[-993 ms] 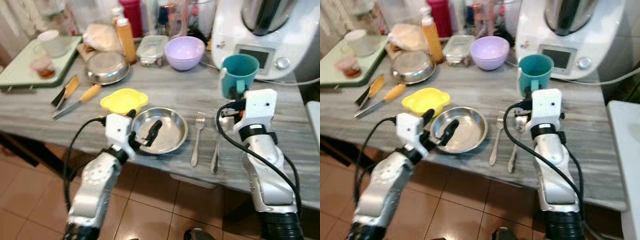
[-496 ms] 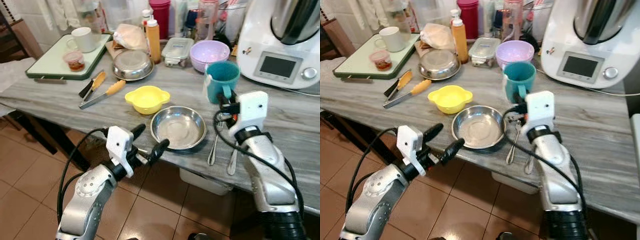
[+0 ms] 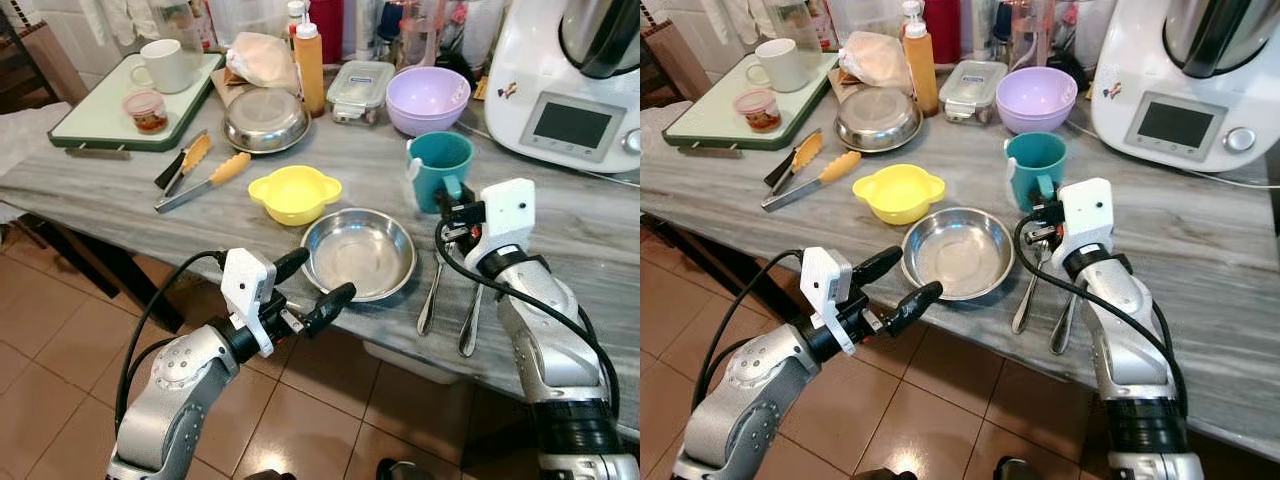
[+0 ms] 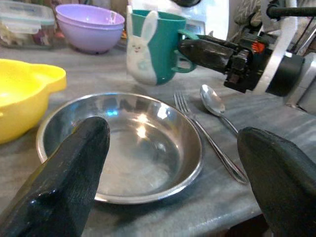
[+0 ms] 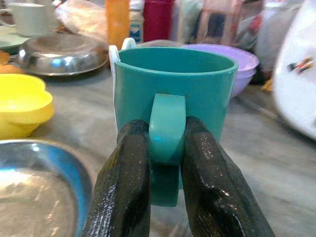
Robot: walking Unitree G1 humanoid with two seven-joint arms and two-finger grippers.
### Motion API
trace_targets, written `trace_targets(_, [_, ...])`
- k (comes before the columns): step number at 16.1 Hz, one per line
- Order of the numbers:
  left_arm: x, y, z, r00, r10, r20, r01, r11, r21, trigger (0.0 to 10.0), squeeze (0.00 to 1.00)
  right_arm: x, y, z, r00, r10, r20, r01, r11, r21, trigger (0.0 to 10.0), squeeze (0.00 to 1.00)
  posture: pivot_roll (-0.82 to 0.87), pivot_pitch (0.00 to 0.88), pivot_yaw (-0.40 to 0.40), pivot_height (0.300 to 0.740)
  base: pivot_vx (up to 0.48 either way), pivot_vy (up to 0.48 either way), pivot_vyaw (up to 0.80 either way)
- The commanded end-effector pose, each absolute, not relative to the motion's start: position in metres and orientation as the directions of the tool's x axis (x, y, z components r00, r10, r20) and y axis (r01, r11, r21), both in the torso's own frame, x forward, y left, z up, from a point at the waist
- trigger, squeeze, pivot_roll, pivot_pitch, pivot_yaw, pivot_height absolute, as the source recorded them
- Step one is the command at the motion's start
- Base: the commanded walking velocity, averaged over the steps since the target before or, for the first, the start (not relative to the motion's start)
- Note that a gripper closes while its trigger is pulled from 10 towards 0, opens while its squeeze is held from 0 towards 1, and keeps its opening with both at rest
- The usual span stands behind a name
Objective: Setting the table
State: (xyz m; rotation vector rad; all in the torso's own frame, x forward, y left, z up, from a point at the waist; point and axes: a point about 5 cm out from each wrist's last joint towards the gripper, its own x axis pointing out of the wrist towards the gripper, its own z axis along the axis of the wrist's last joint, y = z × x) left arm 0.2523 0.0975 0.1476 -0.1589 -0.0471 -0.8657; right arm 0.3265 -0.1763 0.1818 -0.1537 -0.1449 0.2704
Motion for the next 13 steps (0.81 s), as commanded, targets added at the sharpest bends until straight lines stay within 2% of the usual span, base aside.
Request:
trace_targets(1, [0.2503, 0.0969, 0.1502, 0.627, -0.772, 0.099, 0.778, 0.618, -0.107, 10.0, 0.0, 0.3292, -0.173, 0.1874, 0.942, 0.302, 0.148, -0.281, 0.948, -0.149, 10.0, 0.0, 0.01, 0.19, 0.09, 0.74, 0.0, 0.0, 0.0])
trace_targets(13, [0.2437, 0.0947, 0.1499, 0.601, -0.795, 0.078, 0.797, 0.591, -0.124, 10.0, 0.0, 0.3359, -0.1681, 0.1777, 0.925, 0.356, 0.135, -0.333, 0.929, -0.163, 10.0, 0.0, 0.03, 0.2, 0.104, 0.74, 0.0, 0.0, 0.0])
